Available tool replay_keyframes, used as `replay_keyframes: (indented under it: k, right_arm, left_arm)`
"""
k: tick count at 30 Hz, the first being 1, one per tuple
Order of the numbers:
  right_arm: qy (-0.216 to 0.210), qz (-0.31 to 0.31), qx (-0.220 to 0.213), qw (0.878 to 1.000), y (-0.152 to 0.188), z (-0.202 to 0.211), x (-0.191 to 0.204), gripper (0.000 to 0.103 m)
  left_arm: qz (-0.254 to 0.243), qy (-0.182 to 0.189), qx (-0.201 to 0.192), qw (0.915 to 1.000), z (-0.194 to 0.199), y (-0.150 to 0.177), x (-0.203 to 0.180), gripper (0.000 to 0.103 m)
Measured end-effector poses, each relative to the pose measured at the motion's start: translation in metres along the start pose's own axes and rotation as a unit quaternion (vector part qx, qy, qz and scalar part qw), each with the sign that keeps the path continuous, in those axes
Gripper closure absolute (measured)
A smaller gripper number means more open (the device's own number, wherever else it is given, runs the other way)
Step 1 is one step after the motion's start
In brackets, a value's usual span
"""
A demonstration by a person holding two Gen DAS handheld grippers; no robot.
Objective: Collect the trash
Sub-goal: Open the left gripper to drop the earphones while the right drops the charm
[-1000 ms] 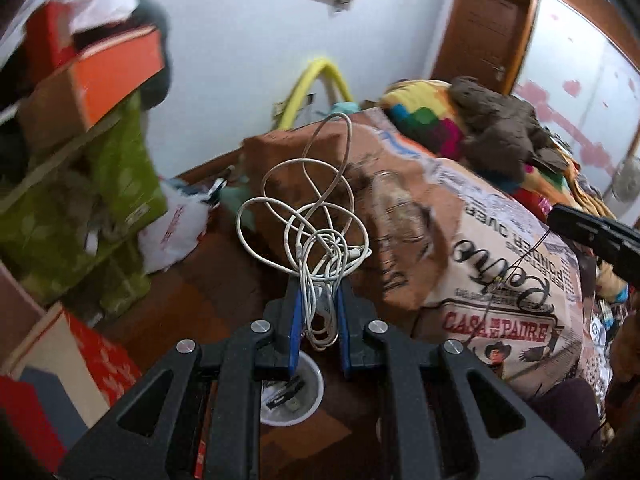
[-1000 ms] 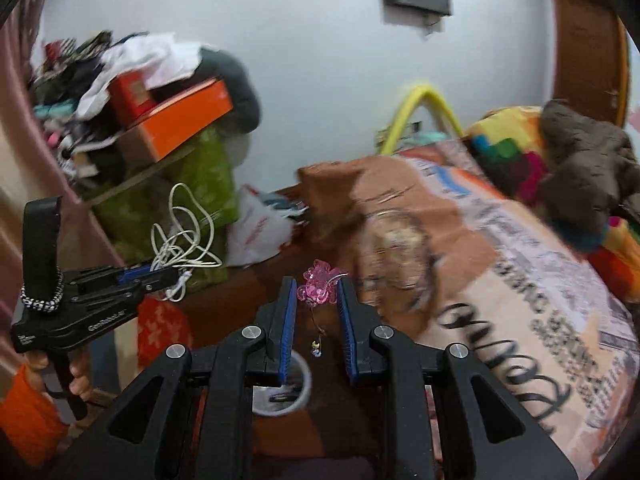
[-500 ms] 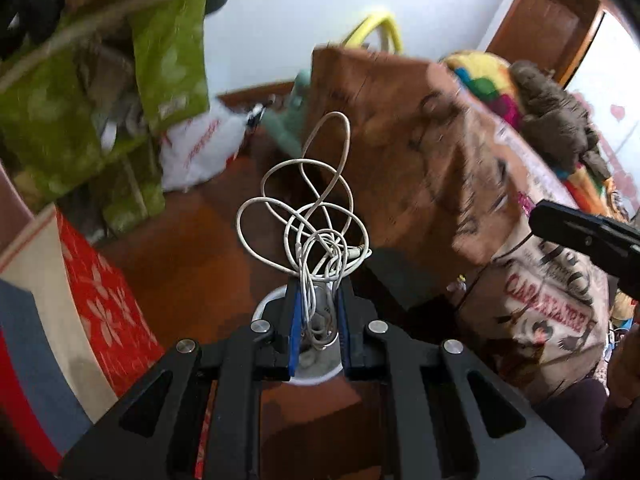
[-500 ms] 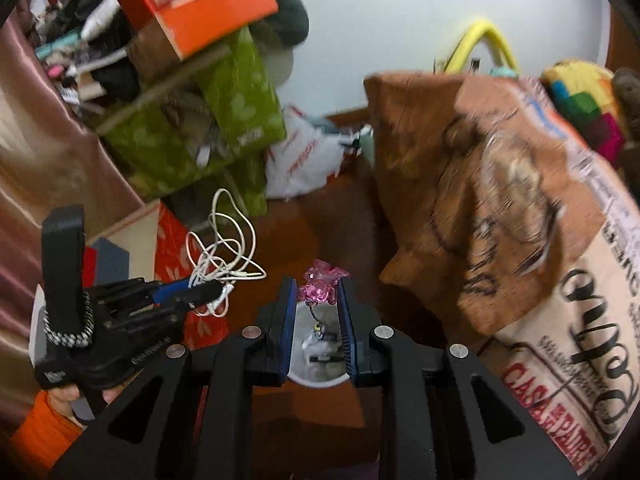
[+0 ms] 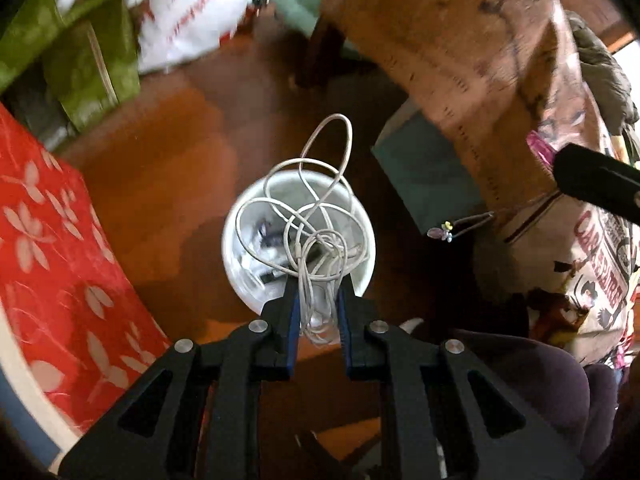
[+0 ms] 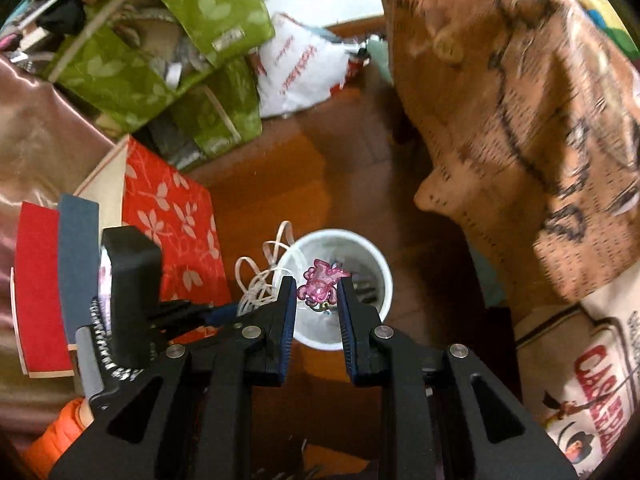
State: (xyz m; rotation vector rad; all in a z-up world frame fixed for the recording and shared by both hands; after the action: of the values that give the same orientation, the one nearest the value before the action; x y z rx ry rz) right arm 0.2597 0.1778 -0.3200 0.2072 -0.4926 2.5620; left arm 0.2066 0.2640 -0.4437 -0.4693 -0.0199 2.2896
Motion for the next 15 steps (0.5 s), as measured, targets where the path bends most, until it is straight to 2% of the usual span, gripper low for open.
replay_keyframes:
  k: [5, 6, 7, 9, 10, 11, 15]
  right_arm:
    - [-0.020, -0.004, 0.027, 0.999, -0.002, -0.018, -0.002, 0.084]
    - [-0.023, -0.004, 0.026, 0.999, -0.002, -0.018, -0.002, 0.084]
    - [-0.026, -0.003, 0.027, 0.999, -0.002, -0.019, -0.002, 0.084]
    - [-0.019, 0.004, 0.034, 0.999, -0.001, -0.020, -0.002, 0.077]
    - [-0.011, 0.007, 0.034, 0.999, -0.001, -0.020, -0.001, 0.070]
    - [-0.004, 0.009, 0.030, 1.000, -0.001, -0.019, -0.001, 0.065]
    - [0.014, 0.012, 0.018, 1.000, 0.003, -0.007, -0.006, 0.064]
  left_arm:
    - [0.012, -0.005, 0.022, 0.9997, -0.023, -0.002, 0.004, 0.087]
    - [0.014, -0.004, 0.021, 0.9997, -0.024, -0.002, 0.004, 0.086]
    - [0.017, -0.003, 0.019, 0.9997, -0.025, -0.004, 0.003, 0.081]
    - [0.024, -0.003, 0.022, 0.9995, -0.024, -0.006, 0.002, 0.067]
    - [0.025, -0.005, 0.023, 0.9994, -0.023, -0.006, 0.002, 0.064]
    - [0.024, -0.006, 0.021, 0.9995, -0.021, -0.006, 0.002, 0.064]
    - [0.012, -0.010, 0.013, 0.9998, -0.008, -0.006, -0.002, 0.063]
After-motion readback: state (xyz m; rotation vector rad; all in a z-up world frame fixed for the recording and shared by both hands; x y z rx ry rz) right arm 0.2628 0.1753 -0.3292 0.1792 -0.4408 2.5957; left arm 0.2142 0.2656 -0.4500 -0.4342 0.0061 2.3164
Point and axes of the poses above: each gripper's, at about its wrist camera, not at the fingertips, and z roughly against the way its jaws point, x to its left, y to its underside, the point moved 1 cm from there along -z, roughly the way its jaws point, and after that the axes turned 5 degrees about z, right-handed, at the moved point
